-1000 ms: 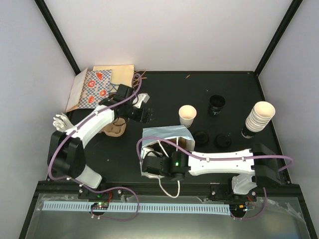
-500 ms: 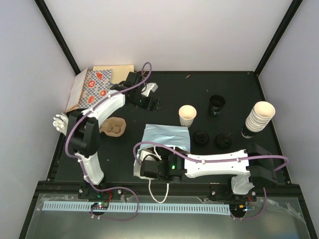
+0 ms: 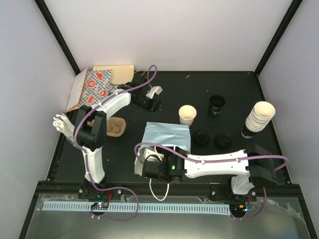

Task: Pack the takeout coffee

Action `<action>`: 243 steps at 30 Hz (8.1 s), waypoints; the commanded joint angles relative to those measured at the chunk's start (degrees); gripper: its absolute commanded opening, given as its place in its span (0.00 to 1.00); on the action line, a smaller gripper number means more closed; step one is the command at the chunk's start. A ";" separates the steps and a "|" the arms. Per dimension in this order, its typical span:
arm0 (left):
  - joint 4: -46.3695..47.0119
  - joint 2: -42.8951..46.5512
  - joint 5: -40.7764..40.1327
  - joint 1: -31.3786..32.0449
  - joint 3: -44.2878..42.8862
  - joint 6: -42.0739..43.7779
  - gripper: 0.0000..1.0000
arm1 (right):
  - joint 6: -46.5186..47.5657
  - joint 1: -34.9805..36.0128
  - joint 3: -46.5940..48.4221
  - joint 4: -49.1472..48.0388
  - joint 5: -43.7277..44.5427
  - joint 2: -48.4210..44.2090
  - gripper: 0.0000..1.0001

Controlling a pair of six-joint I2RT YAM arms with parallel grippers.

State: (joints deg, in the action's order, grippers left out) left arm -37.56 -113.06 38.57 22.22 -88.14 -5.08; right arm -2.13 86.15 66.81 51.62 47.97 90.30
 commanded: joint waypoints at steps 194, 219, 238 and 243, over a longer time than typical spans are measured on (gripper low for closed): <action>-1.08 55.18 -14.72 -15.71 33.84 -16.48 0.99 | 15.06 -27.17 19.74 -4.02 -38.91 19.05 0.29; 1.71 66.30 -8.97 -15.71 40.75 -17.18 0.99 | 15.18 -35.05 30.14 7.10 -49.49 31.81 0.31; 0.65 68.61 -10.66 -15.71 40.24 -16.61 0.99 | 13.65 -30.01 21.17 -0.42 -42.58 26.41 0.32; 0.09 69.16 -10.60 -15.68 39.83 -16.42 0.99 | 15.06 -32.23 23.51 1.56 -50.22 27.46 0.31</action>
State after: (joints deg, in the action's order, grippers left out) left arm -36.88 -44.97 28.45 6.81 -46.68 -21.67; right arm 11.03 55.64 93.10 42.72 4.47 111.02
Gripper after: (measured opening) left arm 0.988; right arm 0.689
